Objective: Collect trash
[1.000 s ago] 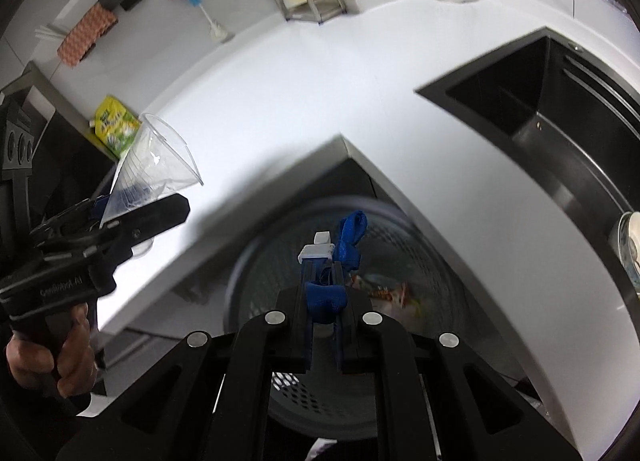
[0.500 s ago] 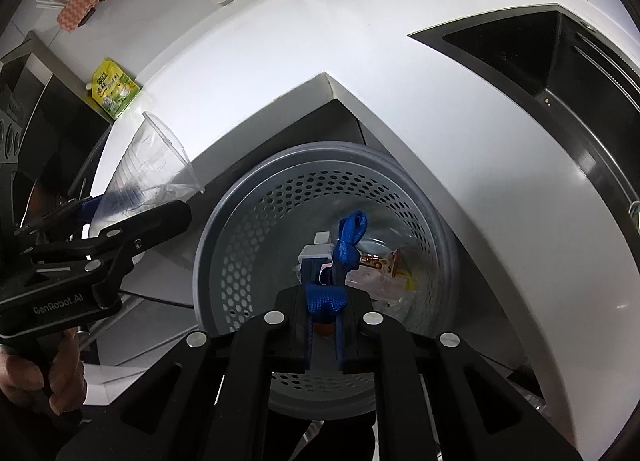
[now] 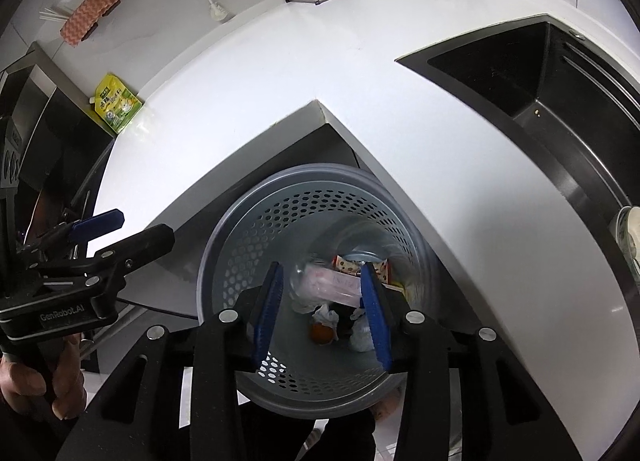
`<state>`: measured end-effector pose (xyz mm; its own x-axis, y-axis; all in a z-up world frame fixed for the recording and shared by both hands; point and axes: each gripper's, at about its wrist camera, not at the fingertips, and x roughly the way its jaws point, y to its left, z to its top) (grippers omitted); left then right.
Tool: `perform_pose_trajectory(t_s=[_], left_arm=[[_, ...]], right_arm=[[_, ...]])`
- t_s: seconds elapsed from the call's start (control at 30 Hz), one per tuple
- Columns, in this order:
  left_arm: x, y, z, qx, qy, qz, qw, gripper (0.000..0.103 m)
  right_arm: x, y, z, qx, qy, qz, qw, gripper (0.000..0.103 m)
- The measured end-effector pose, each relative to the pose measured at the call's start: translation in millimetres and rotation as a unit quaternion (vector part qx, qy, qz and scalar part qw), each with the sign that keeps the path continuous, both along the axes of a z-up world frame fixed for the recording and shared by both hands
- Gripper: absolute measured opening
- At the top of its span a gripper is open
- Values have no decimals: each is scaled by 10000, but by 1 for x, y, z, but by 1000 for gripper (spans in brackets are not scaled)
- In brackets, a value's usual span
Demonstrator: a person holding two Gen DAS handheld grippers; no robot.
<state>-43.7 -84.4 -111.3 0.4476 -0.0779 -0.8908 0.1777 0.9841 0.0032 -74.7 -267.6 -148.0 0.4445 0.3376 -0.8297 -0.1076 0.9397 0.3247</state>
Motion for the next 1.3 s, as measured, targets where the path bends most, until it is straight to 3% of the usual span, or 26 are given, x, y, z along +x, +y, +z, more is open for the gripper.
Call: perform_pose_trajectory(t_s=[0.47, 1.3], left_arm=[[-5, -1, 20, 68, -154, 110, 9998, 96], [-13, 2, 43, 380, -551, 396, 9970, 97]], right_arm=[[-8, 2, 31, -153, -300, -36, 9994, 50], [-19, 1, 60, -676, -535, -401, 9955, 69]])
